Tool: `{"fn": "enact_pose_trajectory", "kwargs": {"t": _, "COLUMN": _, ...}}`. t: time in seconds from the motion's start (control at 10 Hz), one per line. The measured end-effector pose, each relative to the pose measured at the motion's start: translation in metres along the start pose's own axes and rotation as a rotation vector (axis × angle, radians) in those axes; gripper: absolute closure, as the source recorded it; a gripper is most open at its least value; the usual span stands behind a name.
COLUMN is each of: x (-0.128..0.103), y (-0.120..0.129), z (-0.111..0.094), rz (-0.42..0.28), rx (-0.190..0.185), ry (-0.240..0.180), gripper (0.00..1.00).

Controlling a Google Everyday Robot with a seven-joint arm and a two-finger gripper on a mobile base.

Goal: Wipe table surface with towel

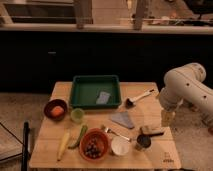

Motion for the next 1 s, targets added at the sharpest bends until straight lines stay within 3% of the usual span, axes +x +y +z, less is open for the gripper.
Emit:
{"fn": "enact_pose_trajectory", "kwargs": {"t": 0.4, "x": -0.007, "y": 0.004, "z": 0.005, "rz": -0.019, "rx": -0.002, "ry": -0.001, "gripper": 0.20}}
{"fn": "enact_pose_trajectory", "kwargs": {"t": 0.7, "x": -0.053, "y": 0.011, "z": 0.017, "rz": -0.078, "rx": -0.004, "ry": -0.007, "gripper": 0.20}}
{"fn": "enact_pose_trajectory", "kwargs": {"t": 1.0, "x": -0.065, "y": 0.013, "z": 0.032, "rz": -0.102, "rx": -0.004, "ry": -0.016, "gripper": 0.20}}
